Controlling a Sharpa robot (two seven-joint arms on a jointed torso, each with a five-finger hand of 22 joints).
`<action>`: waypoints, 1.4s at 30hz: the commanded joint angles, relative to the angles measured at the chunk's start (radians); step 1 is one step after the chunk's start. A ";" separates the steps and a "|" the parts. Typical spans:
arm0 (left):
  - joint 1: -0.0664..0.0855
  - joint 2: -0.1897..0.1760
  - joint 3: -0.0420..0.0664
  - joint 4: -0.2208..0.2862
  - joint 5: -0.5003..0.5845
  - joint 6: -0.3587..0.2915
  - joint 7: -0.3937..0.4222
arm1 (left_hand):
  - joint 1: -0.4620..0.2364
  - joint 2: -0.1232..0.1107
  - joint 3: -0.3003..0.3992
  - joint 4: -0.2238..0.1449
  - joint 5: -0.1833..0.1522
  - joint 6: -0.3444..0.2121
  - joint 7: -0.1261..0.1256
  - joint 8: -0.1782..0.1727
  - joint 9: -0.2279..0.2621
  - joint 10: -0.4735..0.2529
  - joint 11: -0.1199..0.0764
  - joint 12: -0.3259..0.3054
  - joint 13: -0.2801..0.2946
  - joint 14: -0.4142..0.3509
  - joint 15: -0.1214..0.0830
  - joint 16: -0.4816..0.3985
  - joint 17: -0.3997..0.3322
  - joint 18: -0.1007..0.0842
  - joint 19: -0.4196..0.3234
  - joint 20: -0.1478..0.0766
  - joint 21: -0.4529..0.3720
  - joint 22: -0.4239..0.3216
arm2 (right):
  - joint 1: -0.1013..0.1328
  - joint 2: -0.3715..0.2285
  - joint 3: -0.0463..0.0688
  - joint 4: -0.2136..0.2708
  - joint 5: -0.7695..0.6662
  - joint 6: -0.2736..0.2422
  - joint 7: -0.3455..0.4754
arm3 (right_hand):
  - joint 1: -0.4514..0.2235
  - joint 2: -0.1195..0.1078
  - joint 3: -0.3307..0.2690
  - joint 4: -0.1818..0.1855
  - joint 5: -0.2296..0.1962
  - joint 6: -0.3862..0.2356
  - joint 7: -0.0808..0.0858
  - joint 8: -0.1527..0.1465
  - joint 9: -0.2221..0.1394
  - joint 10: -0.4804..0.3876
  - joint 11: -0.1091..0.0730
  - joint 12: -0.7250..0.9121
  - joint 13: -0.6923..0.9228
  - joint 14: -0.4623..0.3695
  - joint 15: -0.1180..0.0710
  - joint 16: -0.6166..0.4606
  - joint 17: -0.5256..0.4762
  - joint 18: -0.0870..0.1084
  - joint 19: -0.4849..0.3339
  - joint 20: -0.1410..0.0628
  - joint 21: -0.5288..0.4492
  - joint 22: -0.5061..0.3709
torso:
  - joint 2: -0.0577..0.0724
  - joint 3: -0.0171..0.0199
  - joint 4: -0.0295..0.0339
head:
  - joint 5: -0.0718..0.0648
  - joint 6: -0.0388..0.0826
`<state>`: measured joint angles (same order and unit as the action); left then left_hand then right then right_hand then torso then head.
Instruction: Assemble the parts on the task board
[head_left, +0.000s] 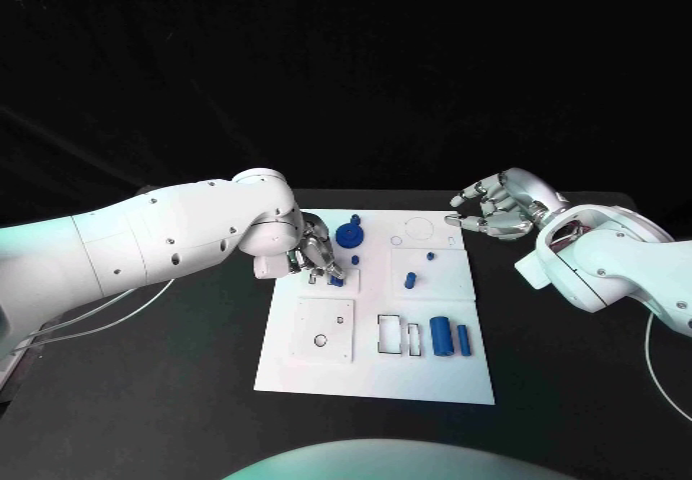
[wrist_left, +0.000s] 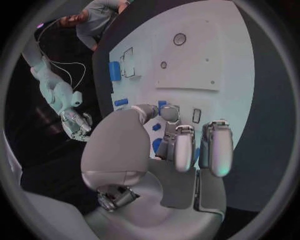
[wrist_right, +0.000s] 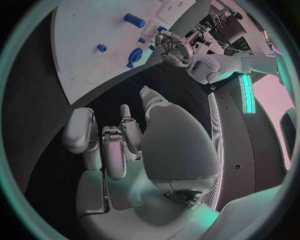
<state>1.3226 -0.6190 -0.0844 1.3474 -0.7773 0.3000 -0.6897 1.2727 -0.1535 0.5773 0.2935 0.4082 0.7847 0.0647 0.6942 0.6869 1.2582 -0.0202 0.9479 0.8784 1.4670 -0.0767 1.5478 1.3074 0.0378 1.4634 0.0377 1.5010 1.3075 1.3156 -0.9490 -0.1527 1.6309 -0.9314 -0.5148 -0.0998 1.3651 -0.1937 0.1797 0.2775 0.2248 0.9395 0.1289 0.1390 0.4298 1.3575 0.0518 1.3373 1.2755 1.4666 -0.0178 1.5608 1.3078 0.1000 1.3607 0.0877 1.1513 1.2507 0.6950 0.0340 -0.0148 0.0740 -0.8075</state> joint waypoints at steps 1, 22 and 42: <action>0.000 -0.009 0.001 0.014 0.020 -0.025 0.009 | -0.045 0.001 0.178 -0.187 0.021 0.010 -0.005 0.010 0.154 0.013 0.000 0.009 0.005 0.098 -0.001 0.006 0.239 -0.011 0.038 -0.003 0.006 0.166 | 0.000 0.000 0.000 0.000 -0.011 0.015 0.000 | 0.007 -0.003 0.006 0.002 0.007 0.007 0.000 0.007 0.001 -0.003 -0.003 -0.003 -0.001 0.094 -0.002 -0.005 0.219 0.004 -0.006 -0.001 -0.005 0.000 | 0.000 0.0004 0.0004 | 0.001 0.000; -0.009 -0.065 0.002 0.089 -0.094 -0.150 0.021 | -0.170 -0.012 0.220 -0.287 0.210 0.052 -0.024 0.055 0.173 0.074 -0.016 0.087 0.077 0.100 -0.015 0.013 0.248 -0.019 0.059 -0.016 0.025 0.199 | -0.002 -0.003 -0.001 -0.003 -0.010 0.014 0.003 | 0.006 -0.004 0.006 0.004 0.008 0.006 0.000 0.007 0.002 -0.003 -0.003 -0.004 -0.002 0.094 -0.003 -0.005 0.219 0.005 -0.007 -0.001 -0.007 -0.002 | 0.001 0.0001 0.0012 | 0.007 -0.004; -0.016 -0.041 0.001 0.091 -0.231 -0.095 0.013 | -0.183 -0.015 0.224 -0.295 0.241 0.061 -0.028 0.065 0.176 0.082 -0.018 0.091 0.078 0.101 -0.017 0.016 0.252 -0.021 0.064 -0.018 0.030 0.206 | -0.003 0.000 -0.001 -0.005 -0.009 0.014 0.005 | 0.004 -0.005 0.005 0.006 0.010 0.005 0.000 0.007 0.003 -0.006 -0.003 -0.007 -0.005 0.093 -0.003 -0.006 0.217 0.005 -0.008 -0.001 -0.011 -0.004 | 0.001 0.0009 -0.0022 | 0.015 -0.010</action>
<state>1.3072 -0.6631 -0.0836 1.4395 -0.9706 0.1762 -0.6813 1.0944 -0.1714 0.6142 0.1900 0.6430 0.8151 0.0626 0.7544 0.8612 1.3338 -0.0393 1.0369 0.9577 1.4633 -0.0875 1.5594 1.3073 0.0280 1.4669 0.0267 1.5248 1.3074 1.3136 -0.9497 -0.1536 1.6255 -0.9314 -0.5133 -0.0994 1.3650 -0.1936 0.1826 0.2802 0.2304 0.9395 0.1289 0.1429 0.4314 1.3575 0.0518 1.3336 1.2713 1.4667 -0.0178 1.5609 1.3074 0.0999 1.3607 0.0877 1.1464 1.2475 0.6962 0.0350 -0.0160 0.0879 -0.8169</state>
